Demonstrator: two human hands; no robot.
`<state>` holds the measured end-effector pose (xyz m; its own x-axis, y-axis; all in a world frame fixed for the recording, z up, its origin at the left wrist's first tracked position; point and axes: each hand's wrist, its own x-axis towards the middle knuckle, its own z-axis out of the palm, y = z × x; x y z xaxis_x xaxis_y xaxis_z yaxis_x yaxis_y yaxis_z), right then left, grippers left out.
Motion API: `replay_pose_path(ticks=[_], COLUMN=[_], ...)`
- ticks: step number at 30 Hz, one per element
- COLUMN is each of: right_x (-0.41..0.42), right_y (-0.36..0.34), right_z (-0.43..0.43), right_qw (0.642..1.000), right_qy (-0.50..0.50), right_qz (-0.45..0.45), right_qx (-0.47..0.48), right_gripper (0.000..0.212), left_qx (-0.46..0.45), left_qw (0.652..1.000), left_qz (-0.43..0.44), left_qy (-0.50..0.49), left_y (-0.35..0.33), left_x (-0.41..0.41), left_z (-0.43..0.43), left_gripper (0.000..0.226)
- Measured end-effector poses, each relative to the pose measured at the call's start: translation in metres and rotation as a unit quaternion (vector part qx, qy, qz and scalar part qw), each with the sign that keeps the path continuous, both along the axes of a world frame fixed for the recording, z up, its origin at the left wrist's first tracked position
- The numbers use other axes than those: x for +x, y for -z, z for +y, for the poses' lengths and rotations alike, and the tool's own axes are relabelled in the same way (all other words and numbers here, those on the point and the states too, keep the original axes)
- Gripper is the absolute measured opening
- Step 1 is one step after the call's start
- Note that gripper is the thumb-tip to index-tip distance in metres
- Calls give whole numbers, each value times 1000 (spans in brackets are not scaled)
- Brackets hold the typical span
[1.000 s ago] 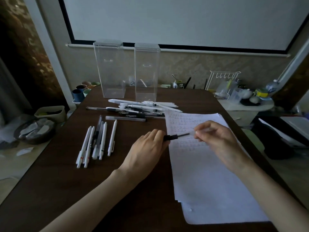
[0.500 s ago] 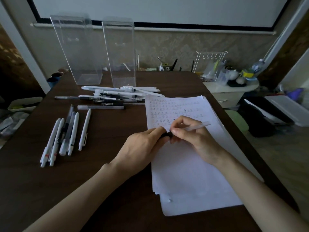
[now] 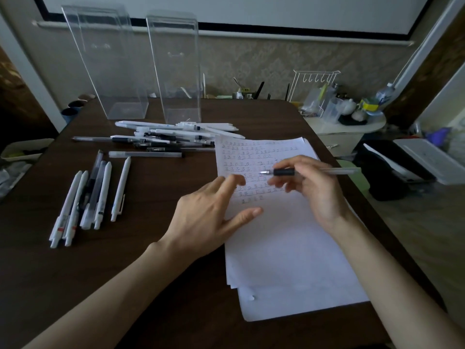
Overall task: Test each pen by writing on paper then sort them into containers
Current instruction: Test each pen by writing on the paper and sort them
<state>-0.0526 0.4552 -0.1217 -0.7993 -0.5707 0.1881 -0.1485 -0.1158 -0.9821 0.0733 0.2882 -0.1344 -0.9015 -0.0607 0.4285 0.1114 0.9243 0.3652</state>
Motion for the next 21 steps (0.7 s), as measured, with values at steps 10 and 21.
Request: replay_pose_path(ticks=[10, 21], right_x=[-2, -3], right_y=[21, 24], right_z=[-13, -14], right_qw=[967, 963], right_qy=[134, 119], right_qz=[131, 153], right_qx=[173, 189], right_gripper=[33, 38], left_qx=[-128, -112], left_qw=[984, 990], left_qz=[-96, -86], left_qy=[72, 29], left_y=[15, 16], left_x=[5, 6], left_z=[8, 15], left_gripper=[62, 54])
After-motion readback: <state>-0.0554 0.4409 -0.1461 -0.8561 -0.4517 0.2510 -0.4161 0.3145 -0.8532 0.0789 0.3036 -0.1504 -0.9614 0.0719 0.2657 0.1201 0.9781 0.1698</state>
